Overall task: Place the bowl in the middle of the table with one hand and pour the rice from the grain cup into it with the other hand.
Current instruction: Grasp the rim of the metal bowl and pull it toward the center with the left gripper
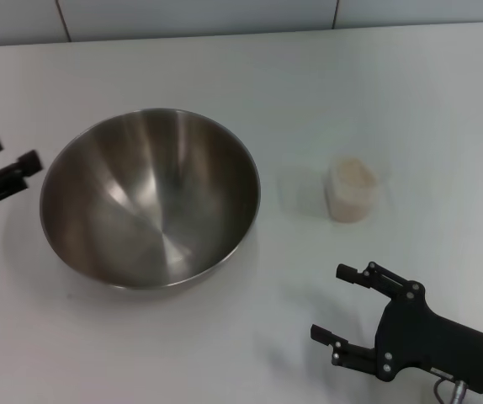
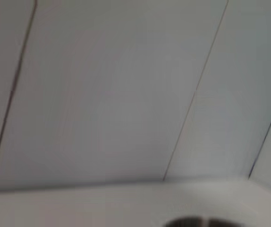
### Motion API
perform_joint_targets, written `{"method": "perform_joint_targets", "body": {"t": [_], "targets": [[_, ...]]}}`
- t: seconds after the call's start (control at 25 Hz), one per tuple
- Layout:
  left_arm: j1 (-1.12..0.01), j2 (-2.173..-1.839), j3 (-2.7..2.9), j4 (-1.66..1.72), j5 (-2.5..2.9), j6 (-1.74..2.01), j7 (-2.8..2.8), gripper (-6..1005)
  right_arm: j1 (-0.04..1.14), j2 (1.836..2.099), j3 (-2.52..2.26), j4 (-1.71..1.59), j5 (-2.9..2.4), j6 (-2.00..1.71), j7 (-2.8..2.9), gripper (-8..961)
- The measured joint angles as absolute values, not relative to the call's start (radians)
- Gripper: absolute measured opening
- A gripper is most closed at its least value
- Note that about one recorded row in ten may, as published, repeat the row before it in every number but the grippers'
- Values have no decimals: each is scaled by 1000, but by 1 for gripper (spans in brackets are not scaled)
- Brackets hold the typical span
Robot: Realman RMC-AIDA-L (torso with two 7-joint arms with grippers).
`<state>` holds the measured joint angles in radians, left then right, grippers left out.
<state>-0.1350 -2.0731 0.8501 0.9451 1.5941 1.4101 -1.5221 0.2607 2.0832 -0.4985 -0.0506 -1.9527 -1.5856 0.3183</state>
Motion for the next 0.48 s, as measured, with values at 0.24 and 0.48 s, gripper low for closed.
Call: {"method": "perform_joint_targets", "body": {"t": [0.24,0.48], "targets": [[-143,-2071,1040,1177,1774,1256,-1791,815,258,2083,-497,-51,-1953,-1596,313,814],[-192,-2071,1060,1193,1897,1234,-1894,816,256,2083,-497,-51,-1952,-1597,313,814]]}}
